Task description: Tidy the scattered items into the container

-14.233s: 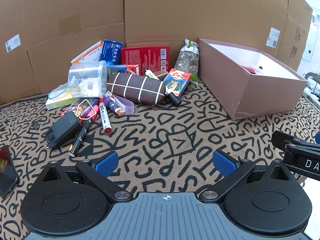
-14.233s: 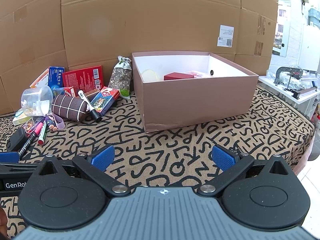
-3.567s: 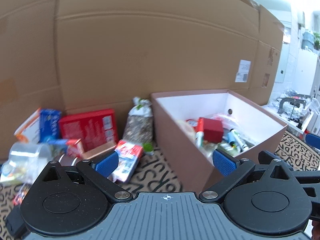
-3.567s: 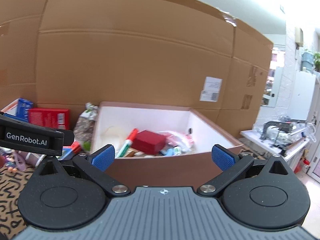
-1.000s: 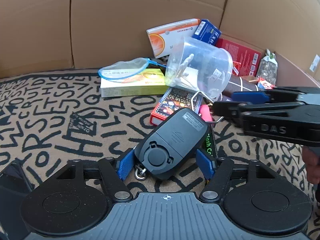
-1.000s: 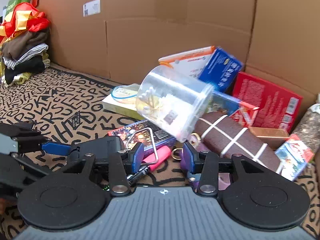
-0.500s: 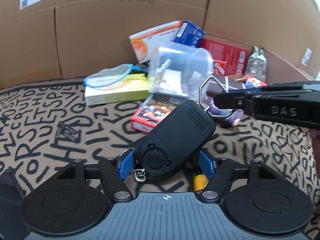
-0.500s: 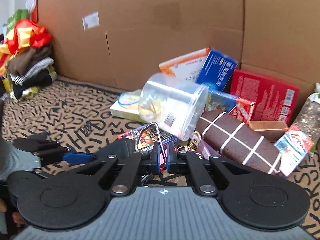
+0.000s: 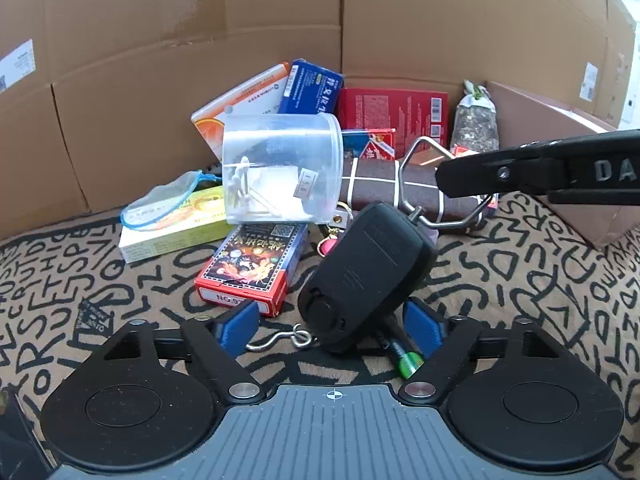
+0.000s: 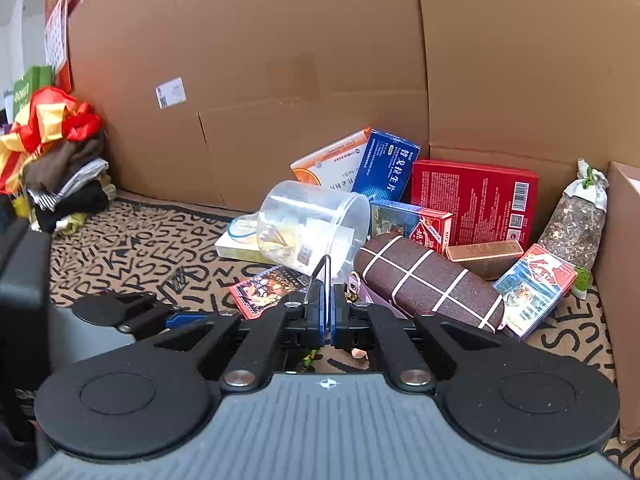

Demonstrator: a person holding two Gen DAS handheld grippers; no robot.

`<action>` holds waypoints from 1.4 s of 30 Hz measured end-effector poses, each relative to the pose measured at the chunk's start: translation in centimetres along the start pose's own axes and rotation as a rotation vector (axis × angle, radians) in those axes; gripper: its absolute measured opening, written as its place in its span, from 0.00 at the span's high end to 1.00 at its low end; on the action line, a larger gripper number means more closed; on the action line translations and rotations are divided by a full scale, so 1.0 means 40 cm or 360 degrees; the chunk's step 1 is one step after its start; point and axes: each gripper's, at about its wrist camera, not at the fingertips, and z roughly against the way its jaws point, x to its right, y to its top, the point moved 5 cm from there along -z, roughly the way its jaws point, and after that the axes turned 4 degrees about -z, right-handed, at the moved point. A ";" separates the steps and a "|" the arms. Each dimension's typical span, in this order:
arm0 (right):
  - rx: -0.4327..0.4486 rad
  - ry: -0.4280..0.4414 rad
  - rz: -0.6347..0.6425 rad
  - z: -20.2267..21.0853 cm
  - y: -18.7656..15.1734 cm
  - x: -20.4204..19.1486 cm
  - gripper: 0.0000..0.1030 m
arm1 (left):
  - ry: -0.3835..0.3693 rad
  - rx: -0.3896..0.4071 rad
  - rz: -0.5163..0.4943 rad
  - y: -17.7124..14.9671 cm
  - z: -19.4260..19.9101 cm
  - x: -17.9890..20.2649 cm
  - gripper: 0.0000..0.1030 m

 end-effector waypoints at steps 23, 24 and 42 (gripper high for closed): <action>0.0146 -0.0005 0.0082 0.066 0.076 -0.014 0.96 | -0.0047 0.0038 -0.0013 0.025 -0.012 0.062 0.56; 0.0157 -0.0009 0.0094 0.072 0.081 -0.013 0.96 | -0.0047 0.0049 -0.0016 0.031 -0.005 0.063 0.56; 0.0457 -0.0219 0.0130 0.299 0.158 0.126 0.96 | -0.0137 0.0242 -0.0195 0.235 0.047 0.250 0.55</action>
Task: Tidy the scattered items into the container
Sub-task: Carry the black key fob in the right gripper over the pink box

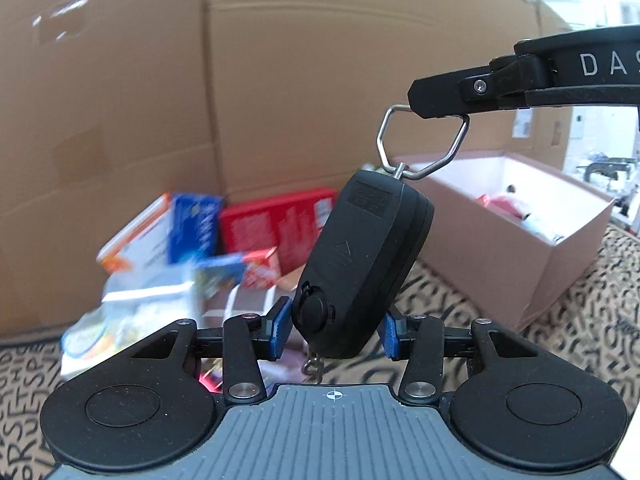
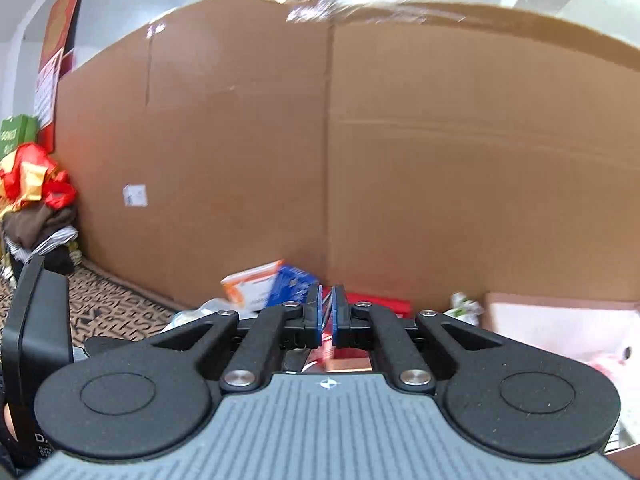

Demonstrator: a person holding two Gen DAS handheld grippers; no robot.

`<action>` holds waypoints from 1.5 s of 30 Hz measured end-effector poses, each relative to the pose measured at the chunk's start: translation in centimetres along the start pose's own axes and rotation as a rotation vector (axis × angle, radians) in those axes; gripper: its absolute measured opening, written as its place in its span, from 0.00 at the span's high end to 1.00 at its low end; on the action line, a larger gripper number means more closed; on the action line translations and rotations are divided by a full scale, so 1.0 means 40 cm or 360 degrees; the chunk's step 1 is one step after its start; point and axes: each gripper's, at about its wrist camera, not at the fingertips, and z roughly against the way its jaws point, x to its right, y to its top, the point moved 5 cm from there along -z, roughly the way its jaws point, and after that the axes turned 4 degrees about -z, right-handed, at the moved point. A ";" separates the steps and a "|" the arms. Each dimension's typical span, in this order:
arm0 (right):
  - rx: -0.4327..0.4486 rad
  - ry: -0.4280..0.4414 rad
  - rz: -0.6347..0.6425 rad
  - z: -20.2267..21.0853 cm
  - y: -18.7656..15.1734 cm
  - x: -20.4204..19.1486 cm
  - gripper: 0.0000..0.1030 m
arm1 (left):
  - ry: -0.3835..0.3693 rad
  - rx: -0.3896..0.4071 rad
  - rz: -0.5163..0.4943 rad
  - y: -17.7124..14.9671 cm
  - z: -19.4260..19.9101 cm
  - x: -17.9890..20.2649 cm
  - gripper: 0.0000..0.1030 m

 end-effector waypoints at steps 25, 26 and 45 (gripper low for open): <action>-0.0291 -0.0087 -0.0355 0.062 -0.252 0.265 0.96 | -0.0104 -0.0237 0.0017 0.009 -0.208 0.107 0.58; -0.0341 -0.0067 -0.0368 0.048 -0.282 0.253 0.96 | -0.0123 -0.0248 0.0023 0.007 -0.217 0.105 0.58; -0.0274 -0.0301 -0.0935 -0.013 -0.377 0.277 0.48 | -0.0111 -0.0266 -0.0045 -0.034 -0.274 0.093 0.32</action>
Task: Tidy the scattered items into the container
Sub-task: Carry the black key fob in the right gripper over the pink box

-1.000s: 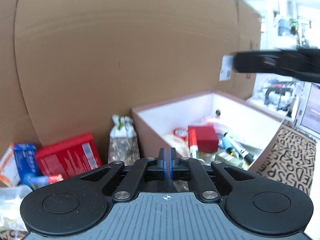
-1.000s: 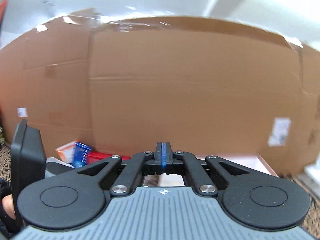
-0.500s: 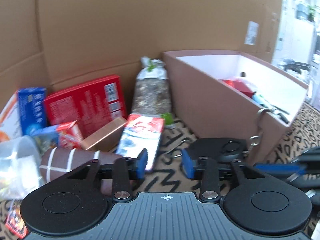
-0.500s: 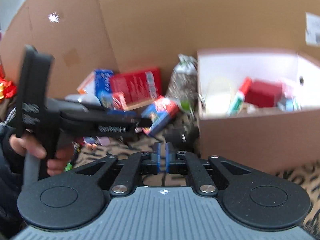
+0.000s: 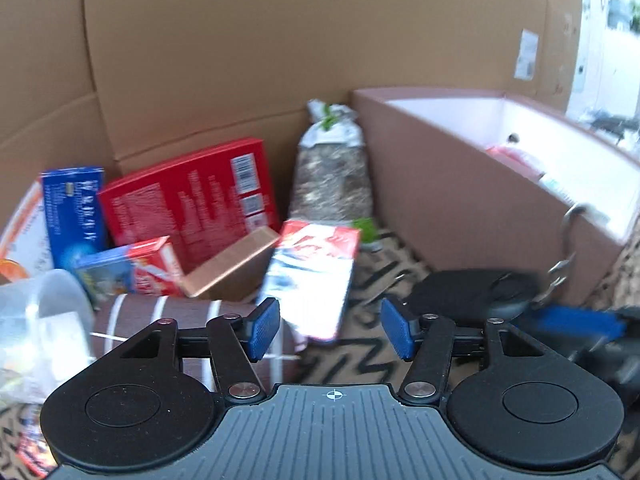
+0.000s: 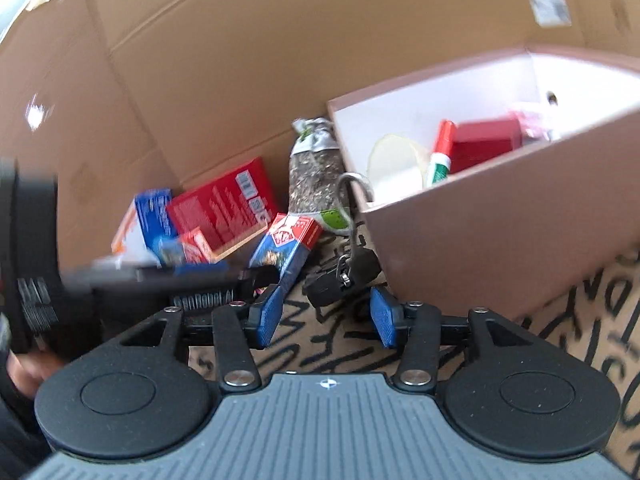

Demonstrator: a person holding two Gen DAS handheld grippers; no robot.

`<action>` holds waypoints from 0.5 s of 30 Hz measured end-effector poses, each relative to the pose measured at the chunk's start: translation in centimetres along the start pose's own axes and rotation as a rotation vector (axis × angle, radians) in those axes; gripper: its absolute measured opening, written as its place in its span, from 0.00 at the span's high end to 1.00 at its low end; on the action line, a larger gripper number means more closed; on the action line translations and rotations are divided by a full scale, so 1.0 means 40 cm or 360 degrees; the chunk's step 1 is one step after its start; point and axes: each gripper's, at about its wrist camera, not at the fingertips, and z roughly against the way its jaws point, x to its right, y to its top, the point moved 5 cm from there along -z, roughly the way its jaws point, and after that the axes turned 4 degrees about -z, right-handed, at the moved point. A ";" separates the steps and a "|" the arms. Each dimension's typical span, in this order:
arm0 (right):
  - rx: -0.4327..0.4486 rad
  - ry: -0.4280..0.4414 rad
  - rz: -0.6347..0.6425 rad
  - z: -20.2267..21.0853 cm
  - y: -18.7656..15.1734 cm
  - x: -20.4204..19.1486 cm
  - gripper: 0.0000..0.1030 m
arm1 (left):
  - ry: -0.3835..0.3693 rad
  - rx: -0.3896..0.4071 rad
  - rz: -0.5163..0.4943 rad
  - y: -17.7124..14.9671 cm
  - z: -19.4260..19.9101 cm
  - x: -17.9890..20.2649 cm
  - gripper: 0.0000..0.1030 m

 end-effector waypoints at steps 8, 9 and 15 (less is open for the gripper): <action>0.0040 -0.0075 -0.0352 -0.029 0.012 0.008 0.47 | -0.0080 0.0019 -0.0118 -0.040 0.018 0.028 0.32; 0.0034 -0.0087 -0.0400 -0.037 0.012 0.009 0.45 | -0.0097 0.0013 -0.0107 -0.042 0.019 0.028 0.32; 0.0071 -0.0114 -0.0567 -0.039 0.016 0.011 0.40 | -0.0198 -0.0024 0.0031 -0.058 0.035 0.000 0.32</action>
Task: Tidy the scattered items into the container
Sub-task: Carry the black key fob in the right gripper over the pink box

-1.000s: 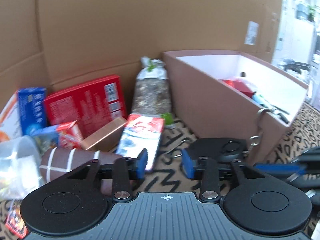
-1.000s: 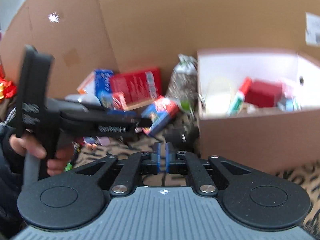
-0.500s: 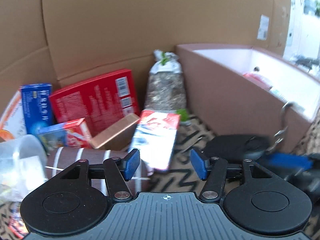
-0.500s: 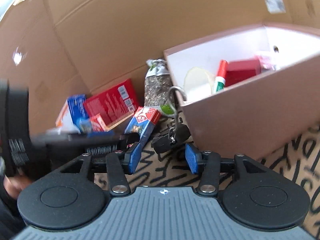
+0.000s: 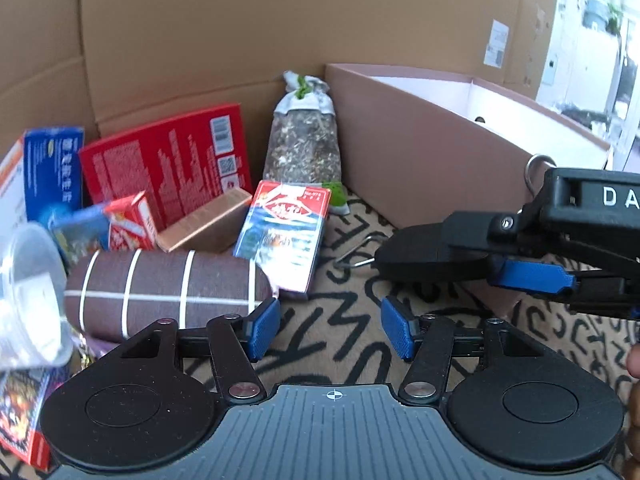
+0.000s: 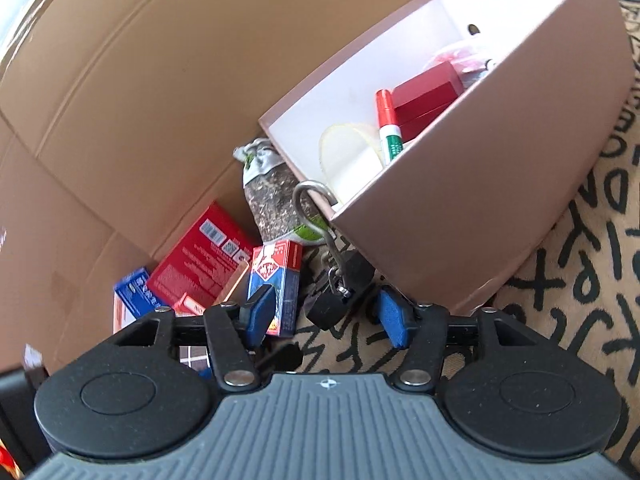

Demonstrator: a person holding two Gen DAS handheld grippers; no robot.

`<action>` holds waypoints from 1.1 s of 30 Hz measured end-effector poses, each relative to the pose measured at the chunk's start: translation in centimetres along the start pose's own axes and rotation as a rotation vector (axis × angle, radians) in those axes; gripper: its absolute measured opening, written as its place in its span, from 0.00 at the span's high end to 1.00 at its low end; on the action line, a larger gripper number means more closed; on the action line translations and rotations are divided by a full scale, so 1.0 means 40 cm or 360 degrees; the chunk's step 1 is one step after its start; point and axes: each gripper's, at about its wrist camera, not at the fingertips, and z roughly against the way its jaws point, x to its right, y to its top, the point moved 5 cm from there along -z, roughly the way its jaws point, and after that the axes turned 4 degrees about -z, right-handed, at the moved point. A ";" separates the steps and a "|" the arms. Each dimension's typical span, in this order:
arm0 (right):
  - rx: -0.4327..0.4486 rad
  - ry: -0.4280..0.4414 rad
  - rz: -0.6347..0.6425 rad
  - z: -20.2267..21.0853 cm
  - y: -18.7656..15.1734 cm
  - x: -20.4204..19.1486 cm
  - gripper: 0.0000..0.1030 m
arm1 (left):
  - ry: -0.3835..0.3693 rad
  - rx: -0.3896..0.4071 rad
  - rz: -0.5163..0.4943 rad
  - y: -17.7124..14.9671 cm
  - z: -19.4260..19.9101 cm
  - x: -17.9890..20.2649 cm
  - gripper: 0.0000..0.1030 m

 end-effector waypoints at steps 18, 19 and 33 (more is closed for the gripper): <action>0.0202 0.0068 0.0306 0.056 0.025 -0.053 0.78 | 0.0048 0.0108 -0.0023 -0.002 0.035 0.012 0.23; 0.0190 0.0085 0.0300 0.062 0.030 -0.052 0.78 | 0.0050 0.0121 -0.0040 0.003 0.033 0.023 0.22; 0.0176 0.0189 0.0354 0.103 0.074 -0.068 0.78 | -0.0034 0.0109 -0.0095 -0.064 0.085 0.055 0.21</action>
